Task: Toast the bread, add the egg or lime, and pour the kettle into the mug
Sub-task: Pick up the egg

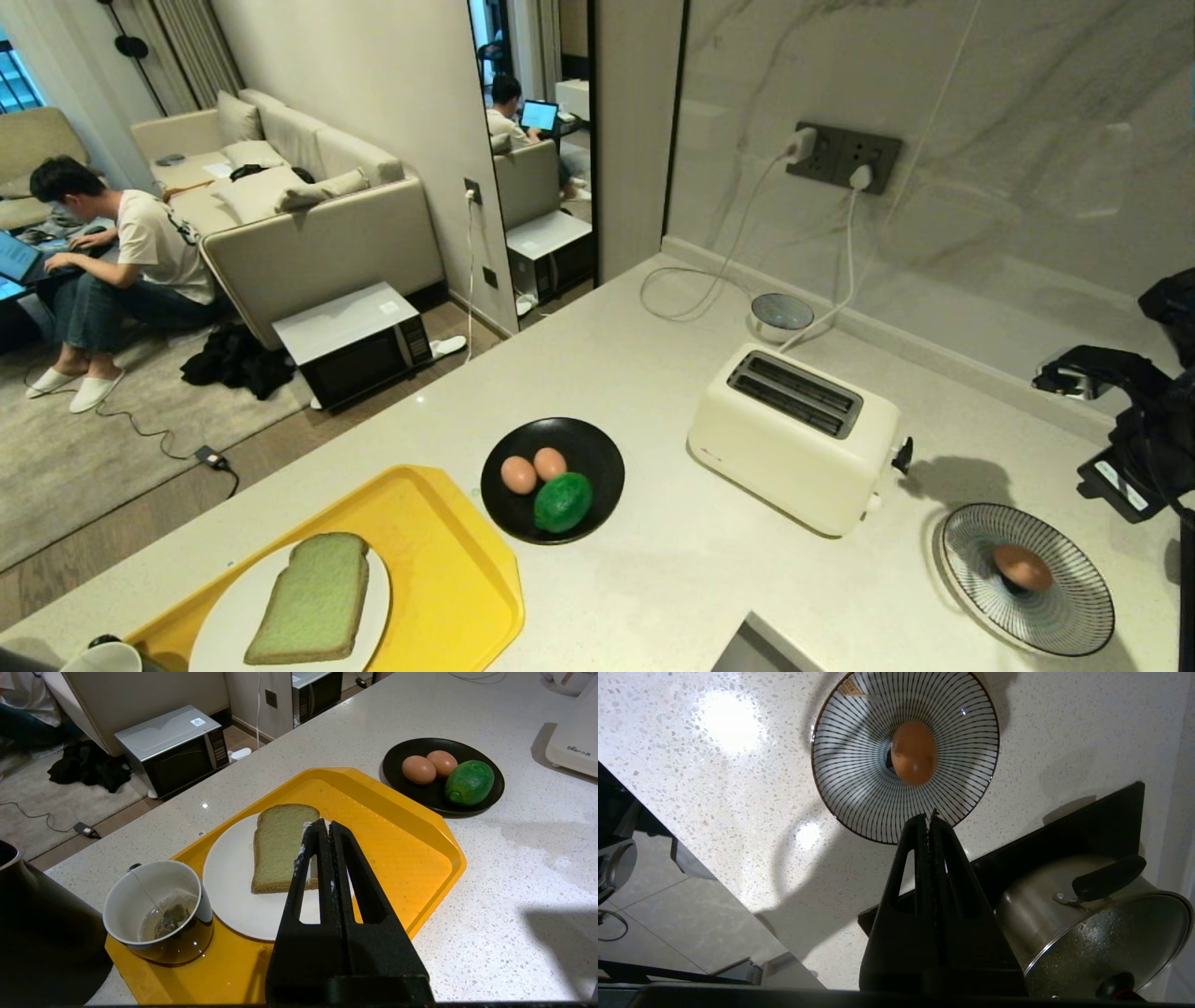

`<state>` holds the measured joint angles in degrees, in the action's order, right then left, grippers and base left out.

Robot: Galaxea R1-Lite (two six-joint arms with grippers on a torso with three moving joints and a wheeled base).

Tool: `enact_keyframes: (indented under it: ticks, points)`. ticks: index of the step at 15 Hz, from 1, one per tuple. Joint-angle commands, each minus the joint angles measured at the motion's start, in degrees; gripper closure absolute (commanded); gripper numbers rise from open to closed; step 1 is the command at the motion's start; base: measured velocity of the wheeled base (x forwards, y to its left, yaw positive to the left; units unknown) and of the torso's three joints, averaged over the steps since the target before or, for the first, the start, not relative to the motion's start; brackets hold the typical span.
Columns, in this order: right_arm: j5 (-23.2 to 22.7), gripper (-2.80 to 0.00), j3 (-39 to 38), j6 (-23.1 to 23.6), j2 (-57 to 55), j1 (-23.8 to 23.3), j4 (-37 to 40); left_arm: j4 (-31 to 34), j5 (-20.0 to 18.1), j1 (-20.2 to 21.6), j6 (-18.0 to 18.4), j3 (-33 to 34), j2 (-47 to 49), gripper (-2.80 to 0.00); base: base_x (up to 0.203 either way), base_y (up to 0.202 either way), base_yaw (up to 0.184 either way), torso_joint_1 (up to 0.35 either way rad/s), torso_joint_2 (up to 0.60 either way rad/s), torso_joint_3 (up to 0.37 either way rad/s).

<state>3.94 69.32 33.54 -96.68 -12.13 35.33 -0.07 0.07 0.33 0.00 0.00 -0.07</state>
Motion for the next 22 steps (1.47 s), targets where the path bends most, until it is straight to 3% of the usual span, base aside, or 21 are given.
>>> enact_keyframes:
  ticks: [1, 10, 13, 20, 22]
  points:
    - [0.0, 0.00, -0.1, 0.2, 0.8, -0.1, 0.3, 0.0, 0.0, 0.0, 0.0, 0.0, 0.0, 0.00, 0.000, 0.000, 0.000, 0.000, 0.00, 0.000]
    - [-0.9, 0.00, -0.2, 0.5, 1.2, -0.1, 0.2, 0.0, 0.0, 0.0, 0.0, 0.0, 0.0, 0.00, 0.002, 0.004, -0.073, 0.004, 0.00, 0.001]
    - [-3.1, 0.00, -0.2, 4.6, 1.1, -0.1, 0.2, 0.0, 0.0, 0.0, 0.0, 0.0, 0.0, 0.00, 0.000, 0.000, 0.000, 0.000, 0.00, 0.000]
    - [-3.5, 0.00, -0.5, 8.2, -0.2, 0.3, 0.2, 0.0, 0.0, 0.0, 0.0, 0.0, 0.0, 0.00, 0.000, 0.000, 0.000, 0.000, 0.00, 0.000]
    - [-6.6, 0.00, -0.8, 8.8, -0.8, 0.3, 0.2, 0.0, 0.0, 0.0, -0.1, 0.0, 0.0, 0.00, 0.000, 0.000, 0.000, 0.000, 0.00, 0.000]
